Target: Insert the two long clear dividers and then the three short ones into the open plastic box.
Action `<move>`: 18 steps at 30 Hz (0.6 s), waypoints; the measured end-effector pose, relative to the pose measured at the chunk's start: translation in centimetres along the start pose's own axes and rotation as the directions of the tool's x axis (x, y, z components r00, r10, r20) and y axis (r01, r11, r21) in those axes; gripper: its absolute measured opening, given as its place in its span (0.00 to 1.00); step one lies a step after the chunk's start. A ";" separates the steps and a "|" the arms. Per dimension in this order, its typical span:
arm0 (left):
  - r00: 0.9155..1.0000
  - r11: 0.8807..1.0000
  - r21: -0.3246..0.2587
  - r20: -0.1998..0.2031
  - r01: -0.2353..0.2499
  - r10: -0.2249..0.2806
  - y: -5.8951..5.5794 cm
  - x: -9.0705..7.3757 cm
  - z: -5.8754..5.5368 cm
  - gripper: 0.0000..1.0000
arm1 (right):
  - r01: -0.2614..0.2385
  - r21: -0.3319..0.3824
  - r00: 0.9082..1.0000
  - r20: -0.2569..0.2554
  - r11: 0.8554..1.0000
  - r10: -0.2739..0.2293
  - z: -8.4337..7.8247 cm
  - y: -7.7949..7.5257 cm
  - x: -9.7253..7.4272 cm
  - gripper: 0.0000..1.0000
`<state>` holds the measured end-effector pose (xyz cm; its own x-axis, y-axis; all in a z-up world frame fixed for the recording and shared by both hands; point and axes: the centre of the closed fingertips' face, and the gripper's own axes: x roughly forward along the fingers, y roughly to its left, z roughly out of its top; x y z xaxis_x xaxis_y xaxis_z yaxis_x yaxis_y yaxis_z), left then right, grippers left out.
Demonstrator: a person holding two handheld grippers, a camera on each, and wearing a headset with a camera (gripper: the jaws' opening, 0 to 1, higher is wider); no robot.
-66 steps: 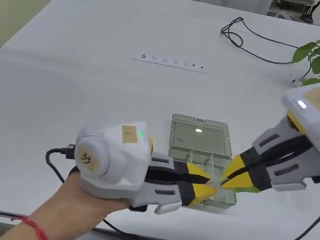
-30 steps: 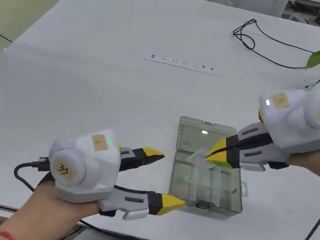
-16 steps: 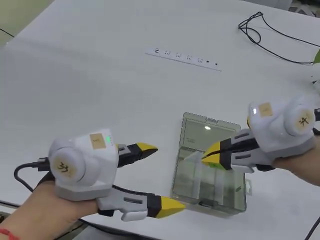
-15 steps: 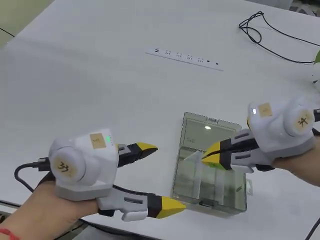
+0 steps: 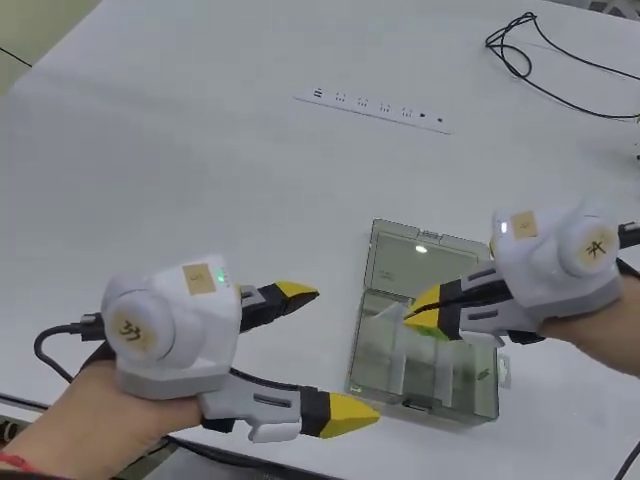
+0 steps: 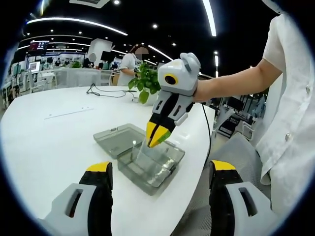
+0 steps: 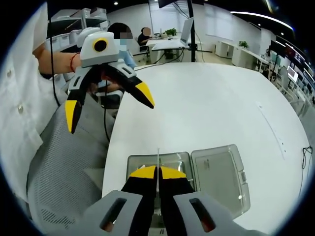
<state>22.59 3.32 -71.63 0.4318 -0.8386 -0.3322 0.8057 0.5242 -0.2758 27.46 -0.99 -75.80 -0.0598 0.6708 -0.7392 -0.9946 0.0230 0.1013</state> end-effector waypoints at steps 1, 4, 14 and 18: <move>1.000 1.000 0.000 0.001 0.000 0.000 0.0 0.0 0.0 0.81 | -0.002 0.001 1.000 0.000 1.000 0.002 0.0 0.0 0.0 0.02; 1.000 1.000 -0.002 0.004 0.000 0.000 0.0 0.1 0.1 0.81 | 0.002 -0.012 1.000 -0.012 1.000 -0.002 -0.4 0.0 0.1 0.02; 1.000 1.000 -0.003 0.000 0.003 -0.003 0.0 0.1 0.0 0.81 | 0.018 -0.027 1.000 -0.008 0.999 -0.018 -0.1 0.2 1.0 0.02; 1.000 1.000 -0.002 -0.002 0.008 -0.008 -0.1 0.2 -0.1 0.81 | 0.014 -0.034 1.000 -0.016 0.999 -0.014 -0.1 0.2 1.5 0.02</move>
<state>22.58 3.08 -71.75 0.4245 -0.8425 -0.3316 0.8083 0.5177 -0.2803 27.20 -0.06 -76.98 -0.0467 0.6586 -0.7510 -0.9976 0.0073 0.0685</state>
